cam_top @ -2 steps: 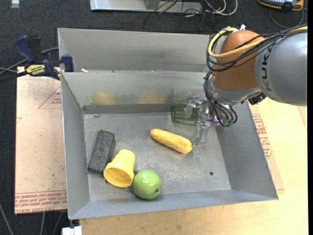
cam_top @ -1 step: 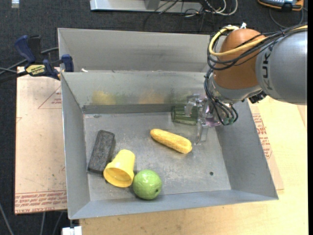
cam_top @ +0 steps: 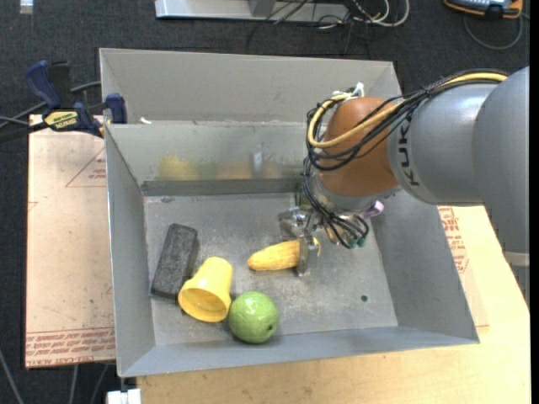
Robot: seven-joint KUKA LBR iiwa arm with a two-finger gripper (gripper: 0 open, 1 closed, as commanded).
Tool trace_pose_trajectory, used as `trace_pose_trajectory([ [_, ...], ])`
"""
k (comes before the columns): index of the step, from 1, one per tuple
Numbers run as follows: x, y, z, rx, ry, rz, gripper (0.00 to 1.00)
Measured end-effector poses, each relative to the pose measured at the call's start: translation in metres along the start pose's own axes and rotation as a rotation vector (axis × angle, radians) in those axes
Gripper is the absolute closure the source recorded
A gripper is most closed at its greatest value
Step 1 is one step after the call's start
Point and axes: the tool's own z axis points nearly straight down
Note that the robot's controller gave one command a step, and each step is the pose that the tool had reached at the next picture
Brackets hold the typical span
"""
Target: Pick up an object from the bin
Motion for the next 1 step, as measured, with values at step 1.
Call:
trace_pose_trajectory([
  [1,0.0013,0.0011,0.0034,-0.002,0.001,0.0,0.0],
])
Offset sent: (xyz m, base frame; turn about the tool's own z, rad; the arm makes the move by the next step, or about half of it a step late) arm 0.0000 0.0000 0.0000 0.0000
